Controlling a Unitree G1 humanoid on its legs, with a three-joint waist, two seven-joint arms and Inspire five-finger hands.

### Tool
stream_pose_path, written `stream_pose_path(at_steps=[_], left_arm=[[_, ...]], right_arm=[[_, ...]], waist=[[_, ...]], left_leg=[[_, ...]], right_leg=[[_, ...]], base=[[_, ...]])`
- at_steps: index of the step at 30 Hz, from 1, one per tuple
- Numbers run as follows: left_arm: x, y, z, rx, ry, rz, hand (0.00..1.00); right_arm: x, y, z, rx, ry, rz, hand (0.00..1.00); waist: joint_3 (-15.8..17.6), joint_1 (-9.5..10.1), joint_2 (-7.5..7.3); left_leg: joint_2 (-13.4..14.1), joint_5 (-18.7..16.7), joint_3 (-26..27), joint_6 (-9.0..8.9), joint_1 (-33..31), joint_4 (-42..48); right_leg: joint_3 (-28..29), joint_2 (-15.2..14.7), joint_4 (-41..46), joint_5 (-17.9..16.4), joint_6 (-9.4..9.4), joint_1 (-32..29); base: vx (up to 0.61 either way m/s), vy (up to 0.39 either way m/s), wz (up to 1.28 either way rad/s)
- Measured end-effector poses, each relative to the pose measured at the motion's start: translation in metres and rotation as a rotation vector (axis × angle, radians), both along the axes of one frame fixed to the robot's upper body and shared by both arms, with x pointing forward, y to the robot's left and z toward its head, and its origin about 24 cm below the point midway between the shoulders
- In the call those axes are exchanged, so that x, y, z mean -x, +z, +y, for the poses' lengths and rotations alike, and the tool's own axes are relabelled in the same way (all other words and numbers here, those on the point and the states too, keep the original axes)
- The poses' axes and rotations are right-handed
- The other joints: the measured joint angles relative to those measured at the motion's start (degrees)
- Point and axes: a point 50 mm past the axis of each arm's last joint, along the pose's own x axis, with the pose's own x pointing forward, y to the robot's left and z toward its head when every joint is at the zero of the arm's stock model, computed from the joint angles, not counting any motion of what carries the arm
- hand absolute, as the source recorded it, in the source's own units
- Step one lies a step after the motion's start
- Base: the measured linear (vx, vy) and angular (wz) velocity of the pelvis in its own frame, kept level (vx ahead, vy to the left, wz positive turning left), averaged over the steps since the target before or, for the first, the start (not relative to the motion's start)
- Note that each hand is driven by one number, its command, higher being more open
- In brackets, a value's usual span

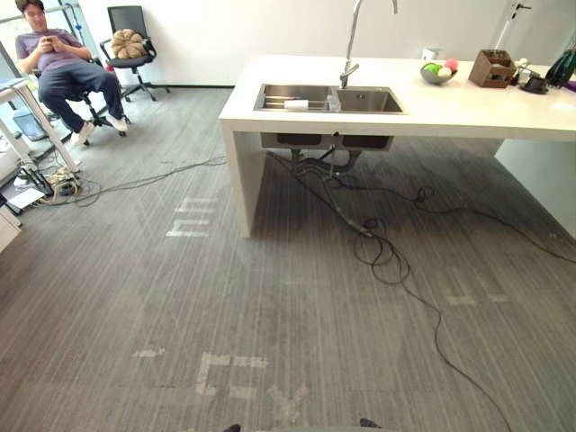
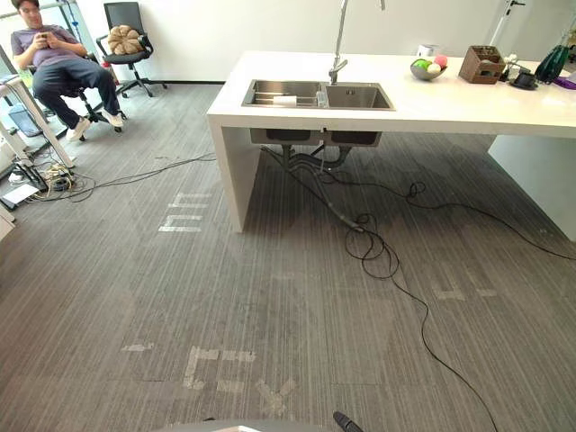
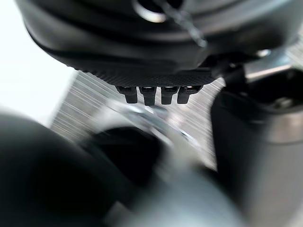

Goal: Walk over to the sink, pick up the cup, carry it to the dishwasher, place the cup inside the dishwasher, then close the dishwasher door

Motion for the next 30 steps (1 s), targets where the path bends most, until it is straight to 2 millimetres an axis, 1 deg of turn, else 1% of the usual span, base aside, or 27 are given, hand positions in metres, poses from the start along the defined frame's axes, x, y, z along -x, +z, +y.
stream_pose_path(at_steps=[2,4,5,6,7,17,22,25,30], left_arm=[[-0.003,0.0,0.001,-0.016,-0.01,-0.022,1.0],[-0.009,0.0,0.001,-0.028,-0.046,-0.058,1.0],[-0.012,0.0,0.002,-0.035,-0.056,-0.083,1.0],[-0.013,0.0,0.002,-0.041,-0.061,-0.097,1.0],[-0.016,0.001,0.001,-0.051,-0.08,-0.12,1.0],[-0.025,0.002,0.001,-0.081,-0.139,-0.182,1.0],[-0.025,0.001,0.002,-0.121,-0.093,-0.197,1.0],[-0.027,0.001,0.003,-0.173,-0.092,-0.211,1.0],[-0.025,0.001,0.003,-0.215,-0.053,-0.231,1.0]], right_arm=[[-0.013,0.001,-0.001,0.097,0.127,-0.097,1.0],[-0.018,0.002,-0.003,0.153,0.206,-0.146,1.0],[-0.021,0.002,-0.004,0.179,0.234,-0.159,1.0],[-0.022,0.003,-0.004,0.185,0.248,-0.162,1.0],[-0.023,0.003,-0.004,0.186,0.26,-0.162,1.0],[-0.024,0.001,-0.005,0.174,0.25,-0.146,1.0],[-0.023,0.001,-0.005,0.162,0.195,-0.154,1.0],[-0.023,0.001,-0.005,0.151,0.128,-0.19,1.0],[-0.023,0.003,-0.006,0.159,0.098,-0.239,1.0]], waist=[[-0.05,-0.3,-0.1],[-0.01,-0.17,-0.04],[0.13,-0.1,-0.17],[0.34,-0.12,0.11],[0.39,-0.15,-0.11],[0.91,-0.21,0.24],[1.66,-0.3,0.25],[2.42,-0.54,0.36],[2.68,-0.66,0.51]], left_leg=[[-0.06,0.24,-0.07,-0.35,1.51,-1.65],[-0.08,0.26,-0.33,-0.37,1.41,-1.74],[-0.1,0.26,-0.44,-0.37,1.29,-1.75],[-0.14,0.26,-0.63,-0.37,1.15,-1.76],[-0.15,0.26,-1.06,-0.39,1.01,-1.76],[-0.09,0.65,-2.35,-0.96,0.82,-1.78],[-0.16,1.14,-3.22,-0.83,0.76,-2.06],[-0.31,1.52,-4.38,-0.64,0.39,-2.09],[-0.84,1.98,-5.87,-0.07,0.26,-2.11]], right_leg=[[-0.22,0.27,-1.34,0.01,0.05,1.58],[-0.5,0.3,-1.72,0.05,0.16,1.61],[-0.59,0.32,-1.93,0.06,0.19,1.61],[-0.71,0.33,-2.2,0.09,0.24,1.63],[-1.05,0.35,-2.37,0.1,0.41,1.71],[-2.23,0.46,-2.76,0.0,1.59,2.18],[-2.85,0.43,-2.72,0.01,1.6,2.37],[-3.65,0.35,-2.7,0.12,1.39,2.35],[-5.12,-0.06,-2.66,0.28,1.13,2.74]], base=[[0.01,-0.015,0.02],[0.03,-0.028,0.07],[0.02,-0.028,0.07],[0.01,-0.046,0.1],[0.0,-0.043,0.12],[-0.04,-0.027,0.07],[-0.07,-0.022,0.09],[-0.06,-0.022,0.15],[-0.05,-0.009,0.16]])
